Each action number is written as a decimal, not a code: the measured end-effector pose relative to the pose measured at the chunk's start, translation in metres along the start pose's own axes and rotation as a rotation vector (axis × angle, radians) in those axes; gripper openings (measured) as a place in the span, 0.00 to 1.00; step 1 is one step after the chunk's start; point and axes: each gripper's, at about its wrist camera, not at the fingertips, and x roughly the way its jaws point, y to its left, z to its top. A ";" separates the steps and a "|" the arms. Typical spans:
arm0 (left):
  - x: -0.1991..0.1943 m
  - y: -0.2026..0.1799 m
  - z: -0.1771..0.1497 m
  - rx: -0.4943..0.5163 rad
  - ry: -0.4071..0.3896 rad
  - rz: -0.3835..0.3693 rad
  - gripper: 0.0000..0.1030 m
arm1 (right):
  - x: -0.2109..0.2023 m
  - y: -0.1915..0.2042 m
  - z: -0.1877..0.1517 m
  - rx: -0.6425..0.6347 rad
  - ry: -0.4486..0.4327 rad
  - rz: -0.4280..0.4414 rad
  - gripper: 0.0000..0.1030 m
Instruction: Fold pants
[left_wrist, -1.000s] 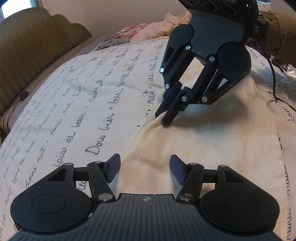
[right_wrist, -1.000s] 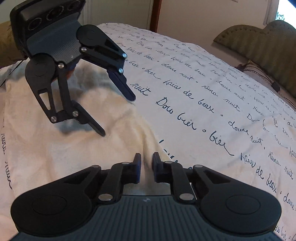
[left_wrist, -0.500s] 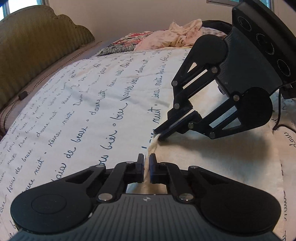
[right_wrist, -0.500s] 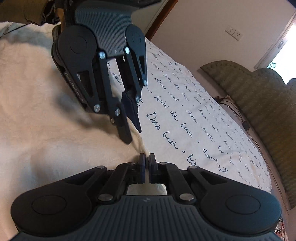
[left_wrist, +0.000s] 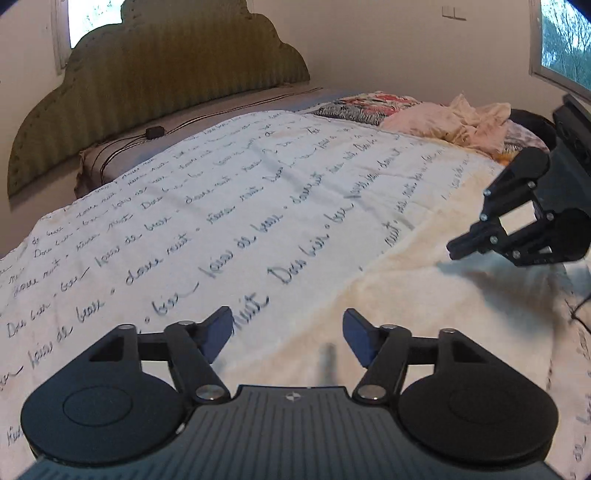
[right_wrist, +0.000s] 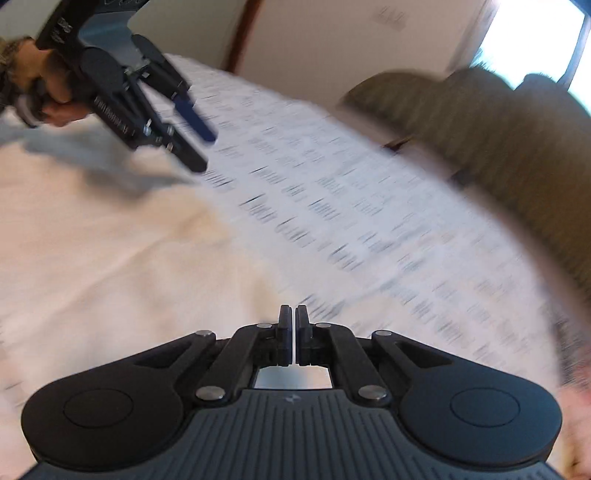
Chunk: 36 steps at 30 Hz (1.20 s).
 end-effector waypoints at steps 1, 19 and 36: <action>-0.006 -0.005 -0.008 0.019 0.017 0.001 0.70 | -0.001 0.002 -0.006 0.000 0.008 0.016 0.02; -0.030 0.001 -0.074 -0.349 0.011 0.133 0.74 | 0.037 0.013 0.068 0.374 -0.213 0.260 0.22; -0.026 -0.019 -0.105 -0.315 -0.100 0.182 0.95 | 0.126 0.092 0.169 0.097 -0.168 0.424 0.02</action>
